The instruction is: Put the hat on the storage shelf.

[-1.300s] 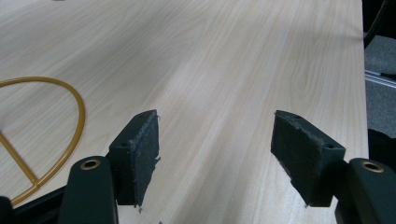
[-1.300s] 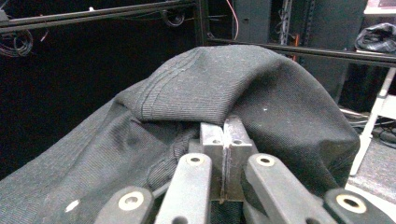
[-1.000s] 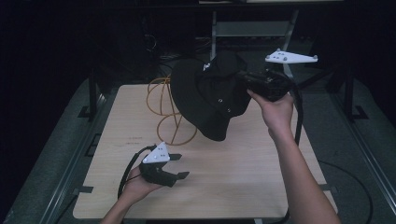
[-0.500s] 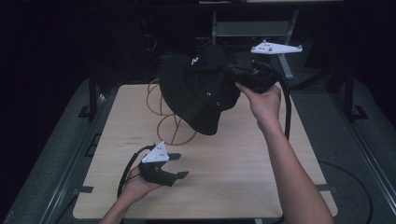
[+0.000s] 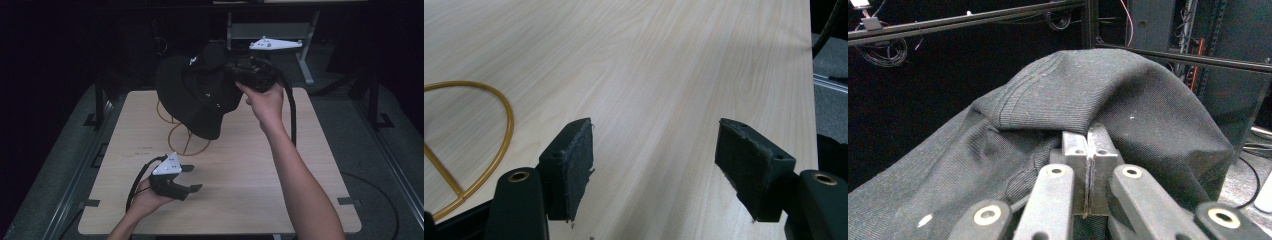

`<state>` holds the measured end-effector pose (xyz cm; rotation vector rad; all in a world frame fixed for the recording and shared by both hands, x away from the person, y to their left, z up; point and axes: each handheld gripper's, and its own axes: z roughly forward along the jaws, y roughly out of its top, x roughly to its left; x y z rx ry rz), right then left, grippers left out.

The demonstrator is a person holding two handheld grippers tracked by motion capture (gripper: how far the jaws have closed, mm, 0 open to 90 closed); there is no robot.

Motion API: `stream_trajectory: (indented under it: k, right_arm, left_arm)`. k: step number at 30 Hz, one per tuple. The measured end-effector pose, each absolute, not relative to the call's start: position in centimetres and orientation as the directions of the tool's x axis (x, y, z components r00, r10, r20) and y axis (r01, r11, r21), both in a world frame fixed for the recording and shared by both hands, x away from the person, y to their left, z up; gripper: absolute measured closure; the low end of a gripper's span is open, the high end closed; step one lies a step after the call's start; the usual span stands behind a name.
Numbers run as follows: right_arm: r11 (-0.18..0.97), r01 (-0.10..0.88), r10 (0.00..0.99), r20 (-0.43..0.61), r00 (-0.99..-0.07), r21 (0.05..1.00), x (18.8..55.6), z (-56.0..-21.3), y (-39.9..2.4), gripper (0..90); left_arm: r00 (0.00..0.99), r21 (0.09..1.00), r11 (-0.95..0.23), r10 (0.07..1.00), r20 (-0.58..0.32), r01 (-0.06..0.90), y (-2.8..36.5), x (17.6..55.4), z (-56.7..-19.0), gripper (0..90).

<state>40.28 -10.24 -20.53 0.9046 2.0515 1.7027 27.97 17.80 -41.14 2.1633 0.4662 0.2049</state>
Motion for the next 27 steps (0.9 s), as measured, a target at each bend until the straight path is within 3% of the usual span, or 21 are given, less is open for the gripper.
stream_trajectory:
  k: [27]
  right_arm:
    - [0.105,0.274,0.613,0.155,-0.775,0.956,42.8,-20.6,-5.1,89.2]
  left_arm:
    - [0.925,0.802,-0.547,0.381,-0.017,0.240,17.5,27.9,-41.3,30.8]
